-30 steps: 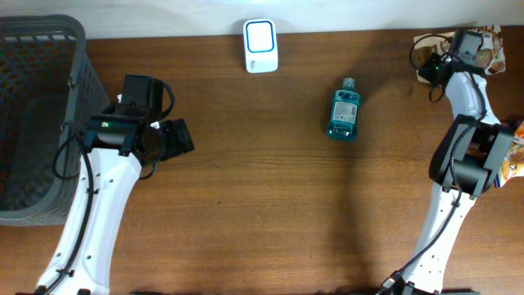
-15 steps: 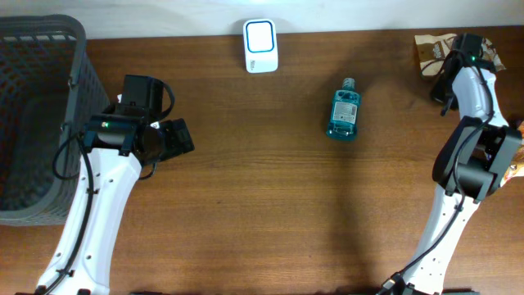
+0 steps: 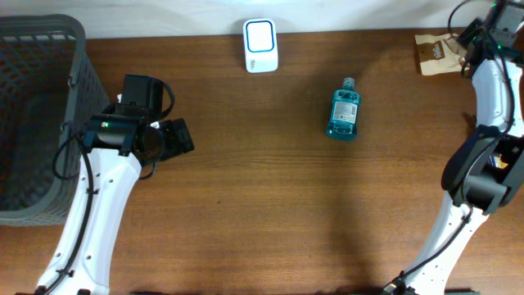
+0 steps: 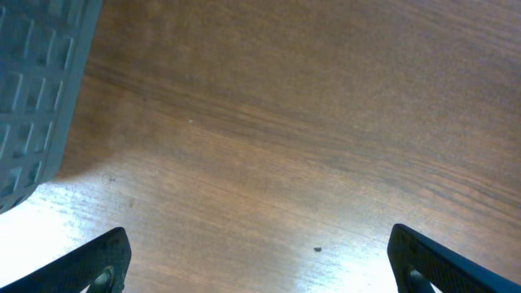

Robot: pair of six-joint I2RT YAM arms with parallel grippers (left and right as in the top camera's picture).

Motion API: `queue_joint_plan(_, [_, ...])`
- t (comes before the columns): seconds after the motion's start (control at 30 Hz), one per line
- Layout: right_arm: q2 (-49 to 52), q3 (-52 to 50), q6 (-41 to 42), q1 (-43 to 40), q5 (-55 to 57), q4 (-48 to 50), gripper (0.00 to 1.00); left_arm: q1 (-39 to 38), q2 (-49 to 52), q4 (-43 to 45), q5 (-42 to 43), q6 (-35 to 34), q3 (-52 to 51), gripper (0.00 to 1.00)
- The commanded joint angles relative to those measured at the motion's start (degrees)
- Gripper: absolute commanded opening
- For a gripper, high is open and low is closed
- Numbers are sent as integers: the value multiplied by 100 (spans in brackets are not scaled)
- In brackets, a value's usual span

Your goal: Scan the item barcode

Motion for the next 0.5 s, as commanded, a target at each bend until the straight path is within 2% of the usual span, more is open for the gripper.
queue_joint_plan(0.0, [168, 20, 28, -66, -745, 782, 4, 28, -68, -2, -63, -68, 57, 99])
queue_joint_plan(0.2, [868, 20, 50, -24, -748, 1687, 4, 28, -68, -2, -63, -68, 57, 99])
queue_joint_plan(0.47, [1609, 20, 52, -48, -728, 1714, 4, 28, -68, -2, -63, -68, 57, 99])
